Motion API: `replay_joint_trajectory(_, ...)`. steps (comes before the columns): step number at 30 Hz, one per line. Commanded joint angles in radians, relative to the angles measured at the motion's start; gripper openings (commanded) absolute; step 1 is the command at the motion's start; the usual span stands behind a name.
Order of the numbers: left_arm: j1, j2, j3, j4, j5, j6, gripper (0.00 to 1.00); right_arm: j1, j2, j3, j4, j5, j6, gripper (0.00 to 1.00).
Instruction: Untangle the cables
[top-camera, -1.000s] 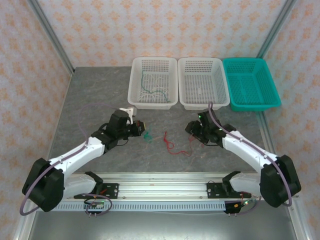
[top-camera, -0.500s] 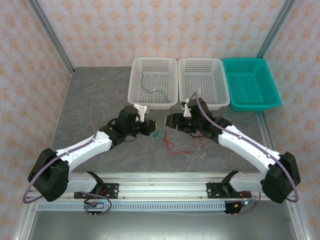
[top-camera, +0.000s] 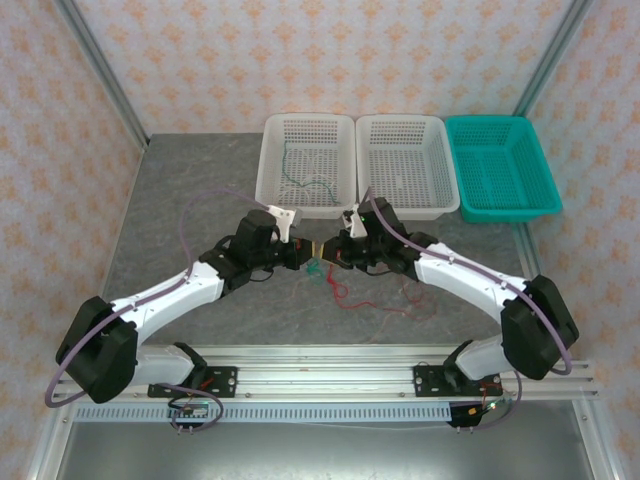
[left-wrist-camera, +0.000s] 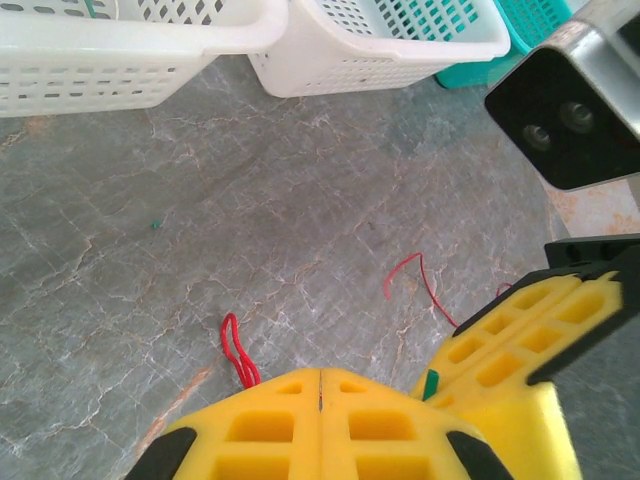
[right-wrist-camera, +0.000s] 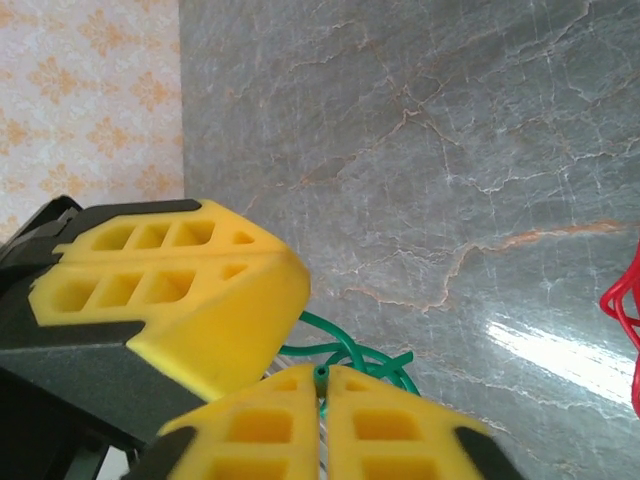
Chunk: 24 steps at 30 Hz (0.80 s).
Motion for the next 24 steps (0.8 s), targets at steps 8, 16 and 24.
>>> replay_joint_trajectory(8,-0.012,-0.021,0.005,0.026,-0.015,0.013,0.32,0.004,-0.008,0.015,0.019,0.059,0.013,0.0)
replay_joint_trajectory(16,-0.011,-0.211,-0.037,-0.12,-0.132,0.102,0.57,-0.034,-0.016,-0.005,0.034,0.076,0.049,0.0)
replay_joint_trajectory(24,-0.013,-0.288,-0.091,-0.129,-0.006,0.209,0.41,-0.059,0.01,0.039,0.028,-0.013,0.08,0.0)
